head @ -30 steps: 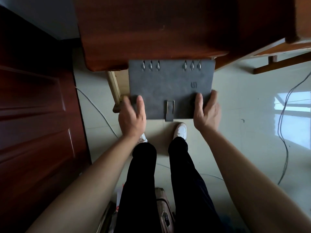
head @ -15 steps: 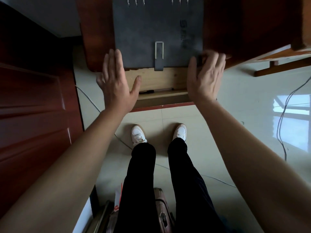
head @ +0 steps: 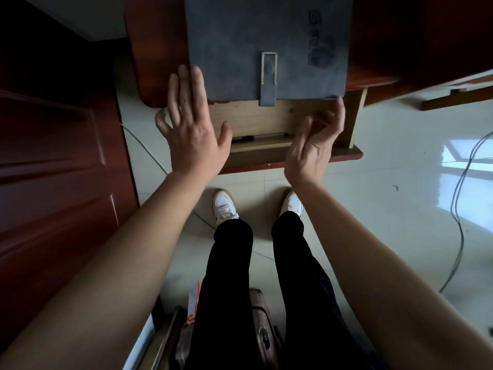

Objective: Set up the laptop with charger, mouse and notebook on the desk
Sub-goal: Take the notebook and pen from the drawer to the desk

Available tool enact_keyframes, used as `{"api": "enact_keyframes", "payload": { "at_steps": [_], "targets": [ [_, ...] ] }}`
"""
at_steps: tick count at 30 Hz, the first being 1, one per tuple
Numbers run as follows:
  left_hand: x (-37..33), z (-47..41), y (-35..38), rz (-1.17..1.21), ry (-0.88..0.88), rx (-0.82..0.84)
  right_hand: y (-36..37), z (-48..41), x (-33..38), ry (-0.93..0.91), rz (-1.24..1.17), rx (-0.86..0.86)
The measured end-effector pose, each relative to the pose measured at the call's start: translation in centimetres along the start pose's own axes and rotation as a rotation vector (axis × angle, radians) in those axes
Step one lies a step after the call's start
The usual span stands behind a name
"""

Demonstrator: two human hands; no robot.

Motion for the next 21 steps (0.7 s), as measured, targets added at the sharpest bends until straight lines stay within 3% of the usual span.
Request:
{"api": "enact_keyframes", "payload": {
  "at_steps": [3, 5, 8, 10, 17, 21],
  "targets": [
    [0.0, -0.1, 0.1, 0.016, 0.006, 0.013, 1.9, 2.1, -1.4, 0.031, 0.253, 0.178],
    [0.2, -0.2, 0.1, 0.021, 0.013, 0.015, 4.2, 2.8, -2.2, 0.020, 0.475, 0.405],
    [0.3, -0.2, 0.0, 0.025, 0.037, 0.010, 7.8, 3.0, -2.5, -0.181, 0.644, 0.811],
    [0.3, -0.2, -0.1, 0.048, 0.042, 0.006, 9.1, 2.9, -2.8, -0.239, 0.694, 0.984],
    [-0.1, -0.3, -0.4, 0.103, 0.016, -0.009, 10.2, 1.8, -3.6, -0.306, 0.890, 1.101],
    [-0.4, -0.2, -0.6, 0.126, 0.013, 0.000, 9.0, 1.9, -3.2, -0.215, 0.763, 1.065]
  ]
}}
Point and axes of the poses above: each hand's wrist, its own z-axis away from the middle knuckle, its own y-axis out of the palm, x = y × z, the point moved 6 cm from there along -z, towards the middle knuckle, and after that the axes turned 9 degrees about -x, right-handed, at the moved point
